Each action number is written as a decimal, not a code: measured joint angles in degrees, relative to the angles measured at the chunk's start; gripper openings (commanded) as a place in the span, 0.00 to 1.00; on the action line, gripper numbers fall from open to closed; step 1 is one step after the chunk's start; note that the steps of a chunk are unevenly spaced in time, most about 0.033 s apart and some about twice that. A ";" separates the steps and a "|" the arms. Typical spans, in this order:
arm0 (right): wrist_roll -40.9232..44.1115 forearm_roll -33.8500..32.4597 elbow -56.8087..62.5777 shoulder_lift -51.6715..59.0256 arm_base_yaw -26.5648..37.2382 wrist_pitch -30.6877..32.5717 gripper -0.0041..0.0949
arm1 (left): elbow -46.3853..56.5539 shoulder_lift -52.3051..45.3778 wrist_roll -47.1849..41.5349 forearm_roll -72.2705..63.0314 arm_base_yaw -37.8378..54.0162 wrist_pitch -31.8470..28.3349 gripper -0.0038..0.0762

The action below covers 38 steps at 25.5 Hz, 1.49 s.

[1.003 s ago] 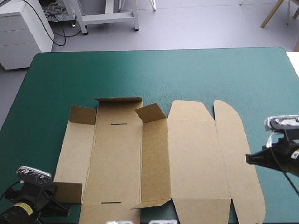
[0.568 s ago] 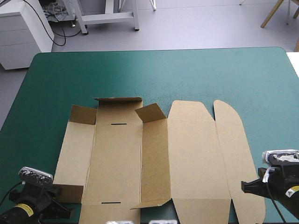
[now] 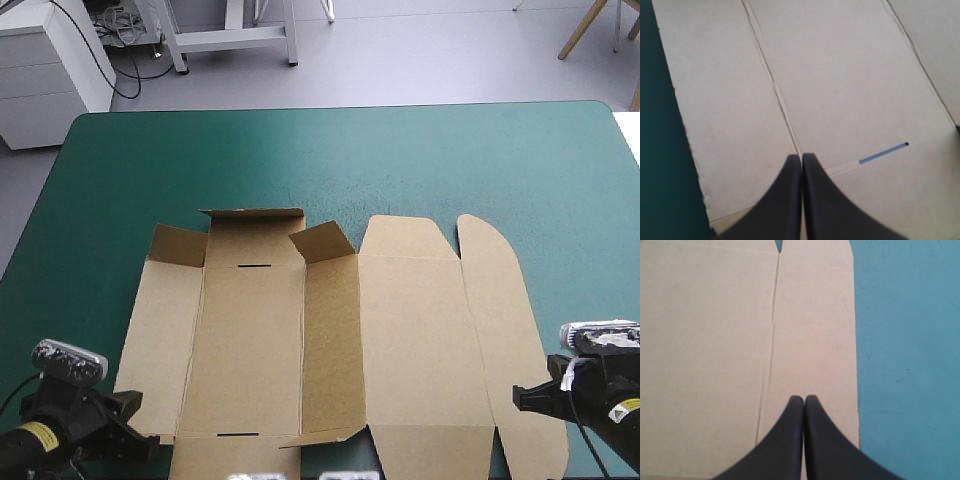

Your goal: Fold the box

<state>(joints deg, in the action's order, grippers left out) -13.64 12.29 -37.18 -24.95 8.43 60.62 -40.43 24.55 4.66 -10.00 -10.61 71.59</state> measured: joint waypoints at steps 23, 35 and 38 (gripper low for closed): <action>-1.15 0.00 5.93 0.00 0.00 -1.56 0.02 | -23.34 37.72 7.23 0.03 24.95 -2.69 0.04; -1.27 0.00 5.93 0.00 0.00 -1.56 0.02 | -23.50 37.72 7.95 0.64 40.41 -0.72 0.04; -1.27 0.00 5.93 0.00 0.00 -1.56 0.02 | -23.55 37.72 8.06 1.40 40.47 -0.72 0.11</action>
<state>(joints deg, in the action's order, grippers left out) -14.91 12.28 -31.25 -24.95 8.43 59.06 -63.99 62.26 12.72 -8.60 29.86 70.86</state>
